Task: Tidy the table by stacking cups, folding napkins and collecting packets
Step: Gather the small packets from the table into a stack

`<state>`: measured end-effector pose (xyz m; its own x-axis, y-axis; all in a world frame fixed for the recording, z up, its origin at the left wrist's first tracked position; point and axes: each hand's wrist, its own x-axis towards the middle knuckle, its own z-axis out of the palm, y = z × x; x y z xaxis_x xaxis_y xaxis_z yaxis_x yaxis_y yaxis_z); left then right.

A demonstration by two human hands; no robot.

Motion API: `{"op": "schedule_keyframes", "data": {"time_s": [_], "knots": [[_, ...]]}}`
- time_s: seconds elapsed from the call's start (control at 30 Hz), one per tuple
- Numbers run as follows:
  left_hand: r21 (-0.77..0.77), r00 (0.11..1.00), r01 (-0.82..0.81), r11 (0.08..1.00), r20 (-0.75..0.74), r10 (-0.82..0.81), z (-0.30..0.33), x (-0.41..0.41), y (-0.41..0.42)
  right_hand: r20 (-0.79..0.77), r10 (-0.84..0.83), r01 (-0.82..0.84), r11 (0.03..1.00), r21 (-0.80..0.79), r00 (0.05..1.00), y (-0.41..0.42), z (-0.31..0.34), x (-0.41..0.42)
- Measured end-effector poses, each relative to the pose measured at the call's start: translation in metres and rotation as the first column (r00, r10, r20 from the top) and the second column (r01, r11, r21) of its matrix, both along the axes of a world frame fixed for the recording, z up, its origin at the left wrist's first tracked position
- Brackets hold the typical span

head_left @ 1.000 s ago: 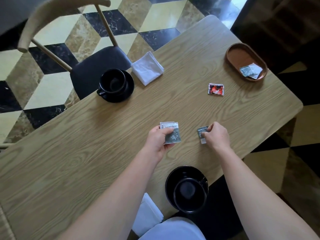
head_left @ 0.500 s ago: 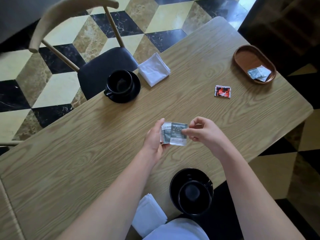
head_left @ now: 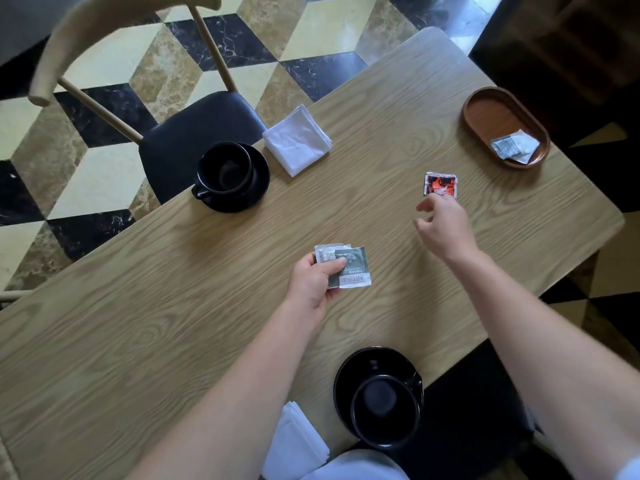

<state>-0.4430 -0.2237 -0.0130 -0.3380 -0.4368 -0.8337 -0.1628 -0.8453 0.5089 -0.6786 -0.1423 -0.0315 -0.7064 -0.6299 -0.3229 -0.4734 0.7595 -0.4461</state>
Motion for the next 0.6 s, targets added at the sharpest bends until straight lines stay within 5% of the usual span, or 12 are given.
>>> {"op": "schedule_keyframes", "data": {"time_s": [0.17,0.5,0.6], "knots": [[0.011,1.000,-0.024,1.000,0.013,0.024,-0.007,0.002,-0.002,-0.187,0.263,-0.232,0.957,0.173,0.946,-0.027,-0.008,-0.064],[0.040,0.998,-0.057,0.998,0.015,0.056,-0.002,0.004,-0.007,-0.103,0.130,-0.081,0.917,0.390,0.986,-0.046,-0.009,-0.079],[0.041,0.997,-0.073,0.996,0.027,0.072,0.001,0.004,-0.007,0.100,0.031,-0.059,0.957,0.283,0.994,-0.045,0.006,-0.052]]}}
